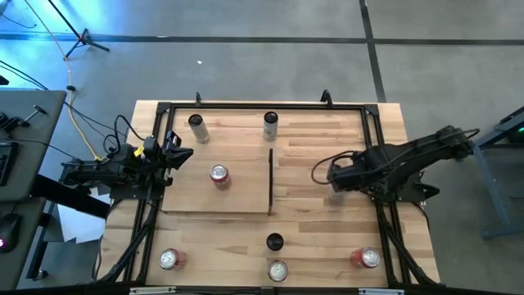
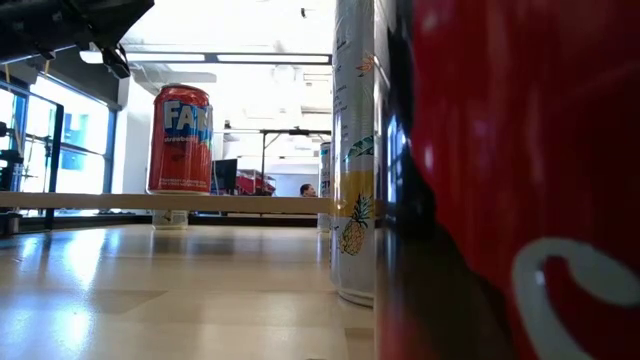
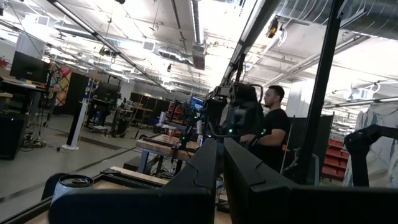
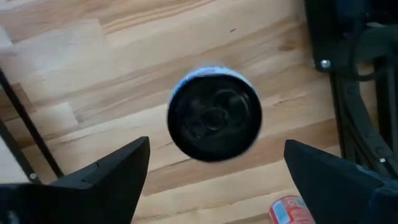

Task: Place canned beverage on shelf
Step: Put the top white blue soda can on the shelf

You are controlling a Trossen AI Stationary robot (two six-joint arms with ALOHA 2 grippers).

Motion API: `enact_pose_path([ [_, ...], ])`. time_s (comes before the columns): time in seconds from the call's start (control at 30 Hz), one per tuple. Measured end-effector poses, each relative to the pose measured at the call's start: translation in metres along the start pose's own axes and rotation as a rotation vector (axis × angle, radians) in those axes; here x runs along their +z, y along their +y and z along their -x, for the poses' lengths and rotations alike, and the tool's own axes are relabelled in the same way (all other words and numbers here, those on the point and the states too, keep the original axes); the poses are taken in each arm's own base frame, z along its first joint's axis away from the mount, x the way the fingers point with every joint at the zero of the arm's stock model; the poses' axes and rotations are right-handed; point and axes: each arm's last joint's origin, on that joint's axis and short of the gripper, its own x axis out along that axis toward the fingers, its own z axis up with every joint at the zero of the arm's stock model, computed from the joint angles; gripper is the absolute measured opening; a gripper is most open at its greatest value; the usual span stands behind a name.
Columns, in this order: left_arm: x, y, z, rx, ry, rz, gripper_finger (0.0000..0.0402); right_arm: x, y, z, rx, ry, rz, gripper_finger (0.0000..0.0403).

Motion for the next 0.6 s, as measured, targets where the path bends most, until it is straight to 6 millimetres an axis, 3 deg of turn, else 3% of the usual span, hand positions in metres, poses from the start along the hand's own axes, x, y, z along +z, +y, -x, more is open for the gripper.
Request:
enact_pose_path([
  [0.17,0.0,0.0,0.0,0.0,0.0,0.0,0.0007,0.019,0.008,0.015,0.092,-0.05,0.007,0.0358],
  [0.33,0.0,0.0,0.0,0.0,0.0,0.0,0.0007,0.038,0.032,0.034,0.215,-0.137,0.082,0.0358],
  [0.6,0.0,0.0,0.0,0.0,0.0,0.0,0.0007,0.067,0.113,0.029,0.163,-0.238,0.22,0.0358],
])
